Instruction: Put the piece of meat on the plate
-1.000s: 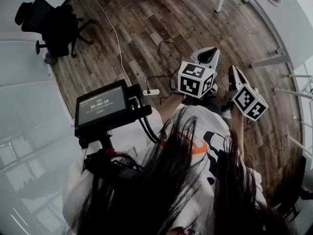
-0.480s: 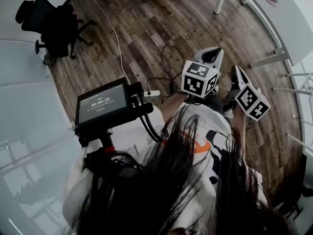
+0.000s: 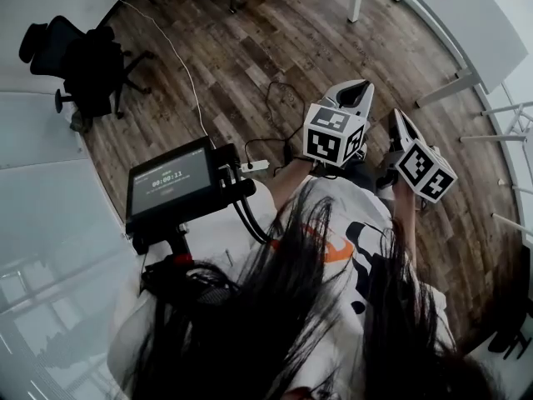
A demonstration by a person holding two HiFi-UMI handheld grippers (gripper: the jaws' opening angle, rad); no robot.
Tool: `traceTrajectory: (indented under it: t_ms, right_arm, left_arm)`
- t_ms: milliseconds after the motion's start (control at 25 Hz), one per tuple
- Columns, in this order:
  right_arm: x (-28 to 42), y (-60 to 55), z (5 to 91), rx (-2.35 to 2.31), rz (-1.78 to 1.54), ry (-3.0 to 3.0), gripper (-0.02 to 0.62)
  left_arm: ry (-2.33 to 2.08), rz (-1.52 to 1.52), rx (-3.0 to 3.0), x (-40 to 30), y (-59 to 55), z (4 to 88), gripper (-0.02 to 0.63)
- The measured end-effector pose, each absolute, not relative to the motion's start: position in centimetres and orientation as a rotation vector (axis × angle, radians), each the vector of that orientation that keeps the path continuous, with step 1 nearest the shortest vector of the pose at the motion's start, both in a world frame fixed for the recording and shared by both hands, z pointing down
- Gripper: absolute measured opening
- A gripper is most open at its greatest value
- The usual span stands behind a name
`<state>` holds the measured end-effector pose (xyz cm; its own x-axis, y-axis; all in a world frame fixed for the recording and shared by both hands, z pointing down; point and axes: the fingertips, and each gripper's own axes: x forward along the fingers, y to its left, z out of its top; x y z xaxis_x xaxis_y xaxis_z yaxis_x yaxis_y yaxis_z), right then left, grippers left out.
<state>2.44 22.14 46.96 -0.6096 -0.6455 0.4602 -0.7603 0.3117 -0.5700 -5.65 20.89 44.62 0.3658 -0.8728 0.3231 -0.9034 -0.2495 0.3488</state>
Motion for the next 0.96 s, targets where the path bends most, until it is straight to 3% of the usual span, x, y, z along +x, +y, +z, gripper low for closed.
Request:
traceTrajectory:
  t_ms: [960]
  right_arm:
    - [3.1, 23.5, 48.0, 1.377, 1.221, -2.409, 0.006]
  left_arm:
    - [-1.48, 0.152, 2.232, -4.5, 21.6, 45.0, 0.006]
